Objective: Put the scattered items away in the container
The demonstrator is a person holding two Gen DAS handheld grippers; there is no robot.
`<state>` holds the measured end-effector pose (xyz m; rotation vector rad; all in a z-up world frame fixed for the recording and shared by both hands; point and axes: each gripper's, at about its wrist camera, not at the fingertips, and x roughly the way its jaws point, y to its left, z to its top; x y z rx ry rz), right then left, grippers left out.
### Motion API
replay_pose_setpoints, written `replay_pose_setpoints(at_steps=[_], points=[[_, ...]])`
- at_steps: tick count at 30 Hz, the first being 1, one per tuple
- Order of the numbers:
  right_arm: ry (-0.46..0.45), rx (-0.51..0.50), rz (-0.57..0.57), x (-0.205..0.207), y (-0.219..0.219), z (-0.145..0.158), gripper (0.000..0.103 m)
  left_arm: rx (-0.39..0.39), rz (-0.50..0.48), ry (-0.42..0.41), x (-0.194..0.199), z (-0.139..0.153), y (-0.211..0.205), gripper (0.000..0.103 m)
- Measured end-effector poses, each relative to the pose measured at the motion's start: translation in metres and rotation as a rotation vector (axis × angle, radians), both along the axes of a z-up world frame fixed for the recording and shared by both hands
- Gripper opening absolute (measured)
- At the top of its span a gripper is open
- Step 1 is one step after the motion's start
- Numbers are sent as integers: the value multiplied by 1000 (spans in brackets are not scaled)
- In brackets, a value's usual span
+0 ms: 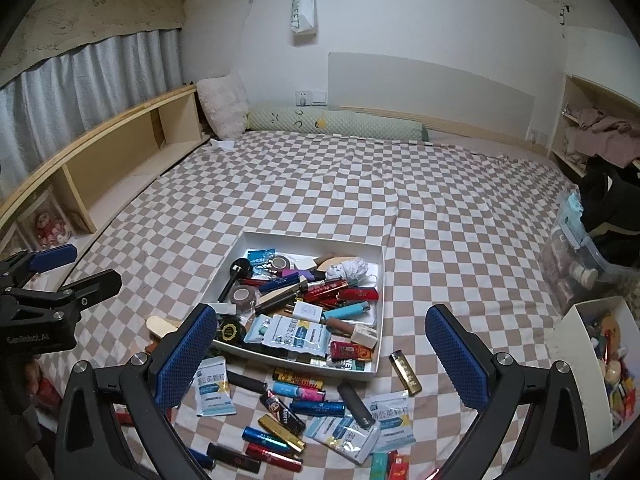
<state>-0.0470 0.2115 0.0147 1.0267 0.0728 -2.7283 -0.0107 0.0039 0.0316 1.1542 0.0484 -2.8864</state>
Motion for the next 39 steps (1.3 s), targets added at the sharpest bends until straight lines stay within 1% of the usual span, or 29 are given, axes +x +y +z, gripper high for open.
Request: replay_pose_setpoints(at_steps=[5,10,19,24,31,39], points=[[19,-13,11,17,2,2,103,32,-23,19,19,2,1,103],[25,-18,22,32,3,-2,103,30,-39,29,35,-1,4,103],[30,-8,42,55,3,-13,103,80,-54,0,60,-23,4,103],[32,-8,40,64,4,-17,103,73,-52,1,70,-33,7,103],[7,-7,17,70,6,-35,103,75,-68,-24,82,-54,7,102],[-34,-21,10,76,5,-60,103,153,-91,-112,87,-95,6,101]])
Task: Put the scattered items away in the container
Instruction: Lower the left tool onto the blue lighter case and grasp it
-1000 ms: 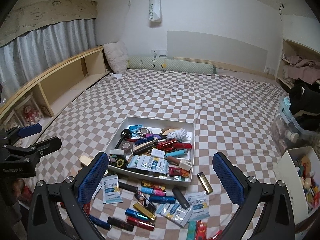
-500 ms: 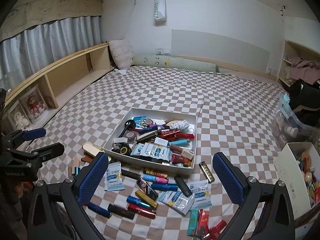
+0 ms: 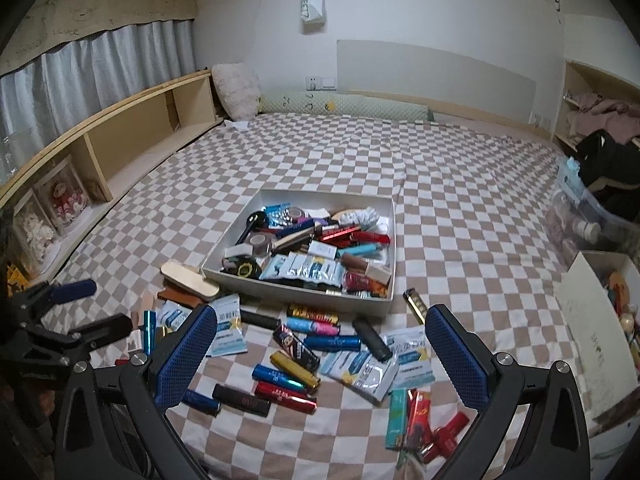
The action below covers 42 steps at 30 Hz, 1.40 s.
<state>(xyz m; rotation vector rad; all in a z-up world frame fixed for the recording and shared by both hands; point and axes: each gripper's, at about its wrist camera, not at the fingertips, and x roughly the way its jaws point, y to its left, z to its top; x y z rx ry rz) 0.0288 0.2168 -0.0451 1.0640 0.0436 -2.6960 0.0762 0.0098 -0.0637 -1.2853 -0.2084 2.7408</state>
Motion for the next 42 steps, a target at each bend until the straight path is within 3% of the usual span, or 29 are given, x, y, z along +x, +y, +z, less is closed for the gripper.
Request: replay_pose_setpoints(at_steps=[15,26,32,37,42], points=[[-152,-105,-39,-2,6,-53,103,106,-48,-174,-1,-66,5,101],[-245,-141,-46,-10,11,-87,103,285,-45,-328,1,-117,-2,101],[-294,-146,-34,-17,11,-104,103,312,-17,-383,1,-133,-10,101],[-326,-131,-12,-22,6,-115,103,350,-51,-427,2,-139,-8,101],[-361,-128,-5,-27,5,-126,103,318,-74,-477,-1,-149,2,101]])
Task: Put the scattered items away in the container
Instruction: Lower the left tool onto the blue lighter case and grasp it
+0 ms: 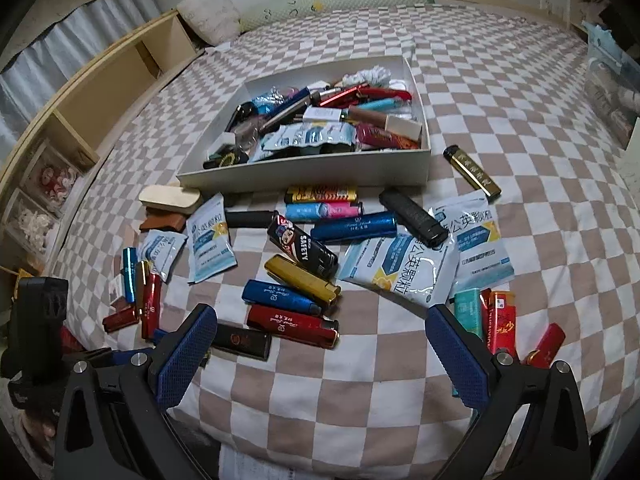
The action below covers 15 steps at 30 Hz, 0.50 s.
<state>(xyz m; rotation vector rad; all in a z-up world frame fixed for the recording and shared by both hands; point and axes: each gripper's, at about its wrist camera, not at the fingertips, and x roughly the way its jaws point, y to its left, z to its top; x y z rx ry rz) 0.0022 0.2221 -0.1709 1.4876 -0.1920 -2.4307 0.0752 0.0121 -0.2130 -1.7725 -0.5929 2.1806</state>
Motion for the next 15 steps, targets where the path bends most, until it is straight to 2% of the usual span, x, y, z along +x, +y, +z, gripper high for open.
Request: replay_pose_setpoints(at_steps=[4,11,15], points=[[-20,1,8,-2,0,-6,103,-18,-1,-26,-4,-6,1,101],[-64,-8,31,-6,-11,-28,103,-73,23,-7,-11,-6,-6,101],[-95,-22,35,-2,-18,-43,103,-176,25,32,-12,-2,-7,101]])
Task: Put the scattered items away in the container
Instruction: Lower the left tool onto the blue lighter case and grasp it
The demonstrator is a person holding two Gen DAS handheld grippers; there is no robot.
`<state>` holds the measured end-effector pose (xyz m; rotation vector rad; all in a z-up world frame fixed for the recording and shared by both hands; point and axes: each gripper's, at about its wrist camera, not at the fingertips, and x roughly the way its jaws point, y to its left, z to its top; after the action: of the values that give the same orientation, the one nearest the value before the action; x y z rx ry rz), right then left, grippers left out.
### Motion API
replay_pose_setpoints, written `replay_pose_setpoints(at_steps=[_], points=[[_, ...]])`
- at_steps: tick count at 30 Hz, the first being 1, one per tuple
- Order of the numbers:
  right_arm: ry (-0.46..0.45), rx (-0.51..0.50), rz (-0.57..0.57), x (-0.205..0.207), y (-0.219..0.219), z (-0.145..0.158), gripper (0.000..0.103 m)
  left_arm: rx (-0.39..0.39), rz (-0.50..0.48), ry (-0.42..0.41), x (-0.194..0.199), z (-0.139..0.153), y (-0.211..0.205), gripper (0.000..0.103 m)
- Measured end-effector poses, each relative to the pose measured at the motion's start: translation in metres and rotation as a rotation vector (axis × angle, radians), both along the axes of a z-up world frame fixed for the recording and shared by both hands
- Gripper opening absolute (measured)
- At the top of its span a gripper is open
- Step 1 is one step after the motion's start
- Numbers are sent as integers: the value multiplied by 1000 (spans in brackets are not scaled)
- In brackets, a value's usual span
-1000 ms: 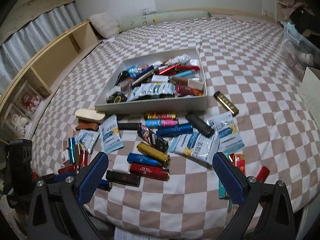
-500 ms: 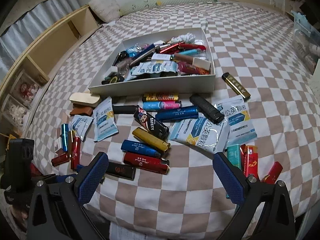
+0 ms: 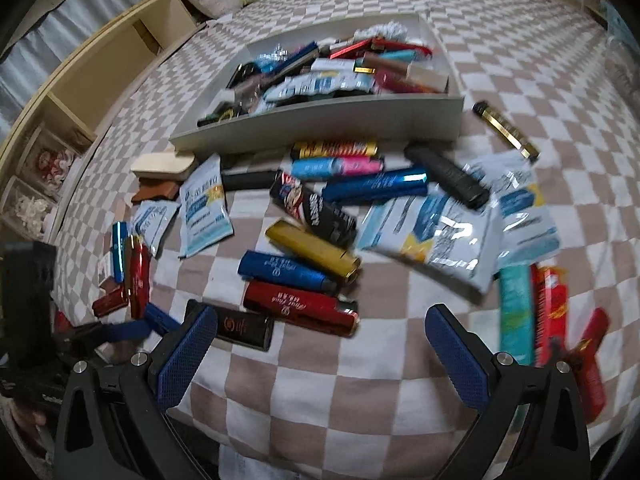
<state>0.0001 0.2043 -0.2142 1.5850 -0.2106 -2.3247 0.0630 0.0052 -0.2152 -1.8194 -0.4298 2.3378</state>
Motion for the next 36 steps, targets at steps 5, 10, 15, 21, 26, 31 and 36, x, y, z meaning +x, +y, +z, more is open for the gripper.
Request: replay_pose_setpoints(at_steps=[5,10,15,21,26,31,36], points=[[-15,4,-21,1,3,-4,103,-169,-38,45,-1,0,5,101],[-16,-37,-62,-3,11,0,103,-231,-119,65,3,-3,16,101],[-34,-44,-58,-2,11,-3,103,-356,-204,96,6,-9,29,99],[-36,-29,-40,0,5,-2,103,-348,-193,93,4,-11,23,82],[-66,-22,-32,4,-2,-8,103,-328,-155,96,-4,-9,20,82],[-117,-56,-53,10,-13,-18,103,-303,-80,117,-5,0,-3,82],[-93,-31,-35,18,-31,-19,103,-270,-8,149,-2,14,-18,82]])
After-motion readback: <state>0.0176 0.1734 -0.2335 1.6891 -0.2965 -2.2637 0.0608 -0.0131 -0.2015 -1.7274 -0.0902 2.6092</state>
